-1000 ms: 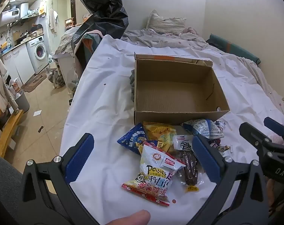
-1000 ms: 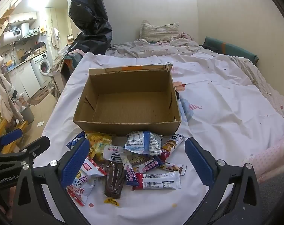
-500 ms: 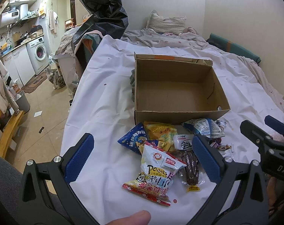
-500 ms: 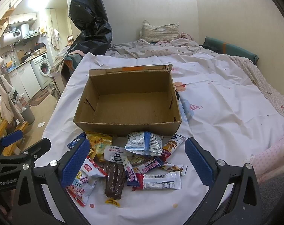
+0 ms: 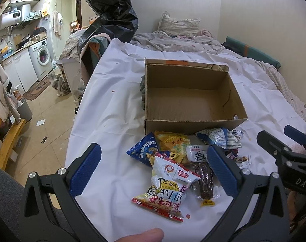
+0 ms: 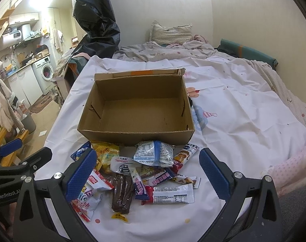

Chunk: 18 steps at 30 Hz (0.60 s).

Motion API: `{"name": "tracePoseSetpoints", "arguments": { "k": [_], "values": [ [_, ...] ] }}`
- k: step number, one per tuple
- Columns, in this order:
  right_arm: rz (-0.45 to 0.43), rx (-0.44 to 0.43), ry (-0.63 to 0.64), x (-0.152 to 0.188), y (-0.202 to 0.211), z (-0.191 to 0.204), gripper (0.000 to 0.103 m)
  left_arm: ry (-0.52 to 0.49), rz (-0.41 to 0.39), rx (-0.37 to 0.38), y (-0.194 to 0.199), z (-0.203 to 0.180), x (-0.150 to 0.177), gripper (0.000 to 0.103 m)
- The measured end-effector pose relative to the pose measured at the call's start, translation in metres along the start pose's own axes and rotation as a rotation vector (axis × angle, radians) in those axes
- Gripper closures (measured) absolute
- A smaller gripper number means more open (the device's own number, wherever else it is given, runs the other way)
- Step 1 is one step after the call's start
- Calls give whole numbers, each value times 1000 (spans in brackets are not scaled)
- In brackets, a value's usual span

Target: Organize snacks

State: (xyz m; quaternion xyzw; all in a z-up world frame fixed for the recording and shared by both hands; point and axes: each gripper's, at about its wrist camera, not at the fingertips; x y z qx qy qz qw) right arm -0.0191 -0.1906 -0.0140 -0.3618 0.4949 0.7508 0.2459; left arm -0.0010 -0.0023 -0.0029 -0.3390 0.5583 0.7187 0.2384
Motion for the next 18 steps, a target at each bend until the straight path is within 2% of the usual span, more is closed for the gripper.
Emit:
{"name": "tracePoseSetpoints", "arguments": {
  "k": [18],
  "values": [
    [-1,2,2,0,1,4,0,0,0,8,1,0,0,0]
  ]
}}
Point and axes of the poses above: each gripper's, at about its wrist camera, not at the fingertips, and y roughly against the way its jaws point, z to its left, x to its underside, and after that the axes turned 15 degrees about -x, right-handed
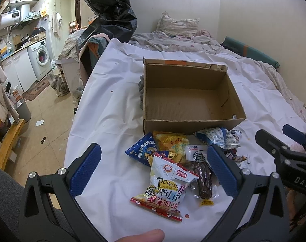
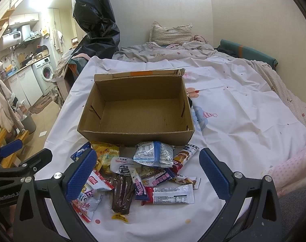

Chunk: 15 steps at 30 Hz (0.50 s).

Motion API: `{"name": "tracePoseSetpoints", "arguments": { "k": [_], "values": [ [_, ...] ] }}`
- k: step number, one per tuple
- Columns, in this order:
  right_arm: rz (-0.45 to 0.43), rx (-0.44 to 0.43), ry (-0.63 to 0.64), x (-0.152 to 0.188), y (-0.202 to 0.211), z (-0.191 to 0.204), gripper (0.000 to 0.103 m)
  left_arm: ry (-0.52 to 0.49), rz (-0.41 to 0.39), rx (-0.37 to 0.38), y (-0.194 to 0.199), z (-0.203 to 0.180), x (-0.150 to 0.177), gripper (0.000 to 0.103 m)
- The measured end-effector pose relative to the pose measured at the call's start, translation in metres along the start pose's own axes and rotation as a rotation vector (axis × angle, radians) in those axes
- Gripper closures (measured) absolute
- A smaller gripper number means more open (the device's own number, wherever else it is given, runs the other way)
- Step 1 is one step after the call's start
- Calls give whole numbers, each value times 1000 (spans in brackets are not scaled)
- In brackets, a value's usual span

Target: Organize snacks

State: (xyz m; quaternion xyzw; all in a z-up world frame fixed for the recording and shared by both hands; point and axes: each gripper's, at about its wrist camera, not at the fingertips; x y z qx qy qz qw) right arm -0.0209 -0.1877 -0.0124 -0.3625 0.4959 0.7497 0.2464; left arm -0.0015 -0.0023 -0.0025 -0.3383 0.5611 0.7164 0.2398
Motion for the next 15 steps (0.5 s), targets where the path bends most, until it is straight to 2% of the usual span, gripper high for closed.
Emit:
{"name": "tracePoseSetpoints", "arguments": {
  "k": [15],
  "values": [
    [2,-1,4,-1,-1,0,0,2,0,-4,0,-1,-1,0]
  ]
}}
Point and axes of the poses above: each gripper's, at about its wrist camera, not at the fingertips, and y roughly against the way its jaws point, z to its left, x to its underside, and after that the axes turned 15 degrees about -x, right-handed
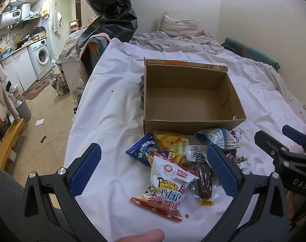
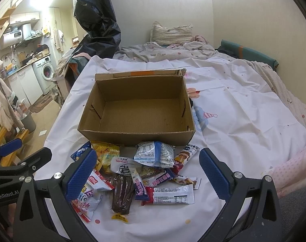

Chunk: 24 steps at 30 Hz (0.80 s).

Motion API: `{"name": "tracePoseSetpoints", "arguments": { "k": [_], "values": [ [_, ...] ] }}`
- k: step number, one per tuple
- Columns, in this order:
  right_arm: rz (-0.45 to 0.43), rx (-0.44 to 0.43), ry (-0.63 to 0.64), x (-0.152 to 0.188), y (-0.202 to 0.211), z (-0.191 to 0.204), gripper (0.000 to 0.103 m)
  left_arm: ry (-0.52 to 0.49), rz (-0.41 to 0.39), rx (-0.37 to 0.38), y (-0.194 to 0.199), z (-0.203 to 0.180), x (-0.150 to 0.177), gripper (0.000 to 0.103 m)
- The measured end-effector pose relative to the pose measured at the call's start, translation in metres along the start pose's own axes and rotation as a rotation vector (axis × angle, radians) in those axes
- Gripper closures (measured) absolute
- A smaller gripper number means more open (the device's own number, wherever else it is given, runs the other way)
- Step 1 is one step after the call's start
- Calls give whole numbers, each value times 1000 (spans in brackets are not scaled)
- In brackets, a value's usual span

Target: Organize snacks

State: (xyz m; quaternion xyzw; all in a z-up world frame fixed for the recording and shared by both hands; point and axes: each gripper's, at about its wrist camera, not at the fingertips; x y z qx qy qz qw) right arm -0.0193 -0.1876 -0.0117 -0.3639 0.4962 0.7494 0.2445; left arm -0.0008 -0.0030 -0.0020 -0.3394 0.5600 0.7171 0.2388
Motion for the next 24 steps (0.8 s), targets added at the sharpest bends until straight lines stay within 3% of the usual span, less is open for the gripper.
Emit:
{"name": "tracePoseSetpoints", "arguments": {
  "k": [19,24],
  "values": [
    [-7,-8,-14,-2,3,-1,0,7,9,2,0,1,0,0],
    [21,-107,-52,-37,17,-16,0,-8,55,44,2,4,-15,0]
  ]
}}
Point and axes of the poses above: each gripper's, at about its wrist camera, not at the fingertips, and y roughly against the way its jaws point, z to its left, x to its underside, and after that the axes turned 15 degrees about -x, right-handed
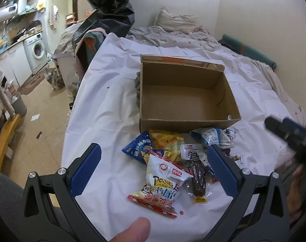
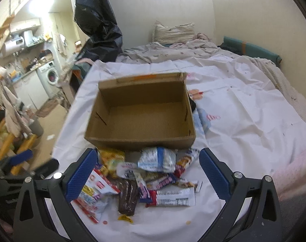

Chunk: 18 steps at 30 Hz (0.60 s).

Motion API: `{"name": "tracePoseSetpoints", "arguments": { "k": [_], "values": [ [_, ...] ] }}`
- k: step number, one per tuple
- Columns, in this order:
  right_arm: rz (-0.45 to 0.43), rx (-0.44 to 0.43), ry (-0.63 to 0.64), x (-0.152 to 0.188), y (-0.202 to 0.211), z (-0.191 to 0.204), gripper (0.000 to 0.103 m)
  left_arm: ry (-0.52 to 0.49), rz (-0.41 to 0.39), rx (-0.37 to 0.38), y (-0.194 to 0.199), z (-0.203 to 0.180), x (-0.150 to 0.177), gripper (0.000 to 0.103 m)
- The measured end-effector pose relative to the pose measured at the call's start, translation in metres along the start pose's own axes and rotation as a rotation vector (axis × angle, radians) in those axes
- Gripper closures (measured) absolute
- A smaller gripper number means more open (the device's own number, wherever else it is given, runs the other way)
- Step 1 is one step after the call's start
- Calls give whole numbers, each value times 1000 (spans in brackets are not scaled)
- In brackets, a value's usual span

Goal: Organize snacks
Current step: 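Grasp the white Powers for Life chip bag with the left gripper while the right gripper reaches into the pile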

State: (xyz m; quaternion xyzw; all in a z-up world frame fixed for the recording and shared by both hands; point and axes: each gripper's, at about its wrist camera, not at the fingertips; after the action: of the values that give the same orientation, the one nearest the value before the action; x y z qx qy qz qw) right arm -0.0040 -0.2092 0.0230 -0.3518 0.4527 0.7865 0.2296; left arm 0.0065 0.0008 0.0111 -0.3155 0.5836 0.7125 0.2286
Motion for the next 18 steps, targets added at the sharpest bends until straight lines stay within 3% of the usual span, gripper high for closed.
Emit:
{"name": "tracePoseSetpoints", "arguments": {
  "k": [3,7,10,14,18],
  "values": [
    [62,-100,-57,-23,-2,-17,0,-60,43,-34,-6,-1,-18,0],
    [157,-97,-127,-27,-21,-45,0,-64,142,-33,-27,9,-34,0],
    [200,-130,-272,-12,-37,-76,0,-46,291,-42,-53,20,-35,0],
    [231,-136,-414,10,-53,-103,0,-49,434,-53,-84,27,-18,1],
    [238,-79,-401,11,-57,-107,0,-198,557,-6,-107,-5,15,6]
  ]
}}
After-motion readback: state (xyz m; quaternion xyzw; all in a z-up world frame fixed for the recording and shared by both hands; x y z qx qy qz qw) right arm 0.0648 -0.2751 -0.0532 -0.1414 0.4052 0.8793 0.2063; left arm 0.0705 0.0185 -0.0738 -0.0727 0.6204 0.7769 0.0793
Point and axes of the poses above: each gripper's, at about its wrist camera, not at the fingertips, and y roughly against the way its jaws point, z to its left, x to its underside, and after that the axes turned 15 degrees about -x, right-handed
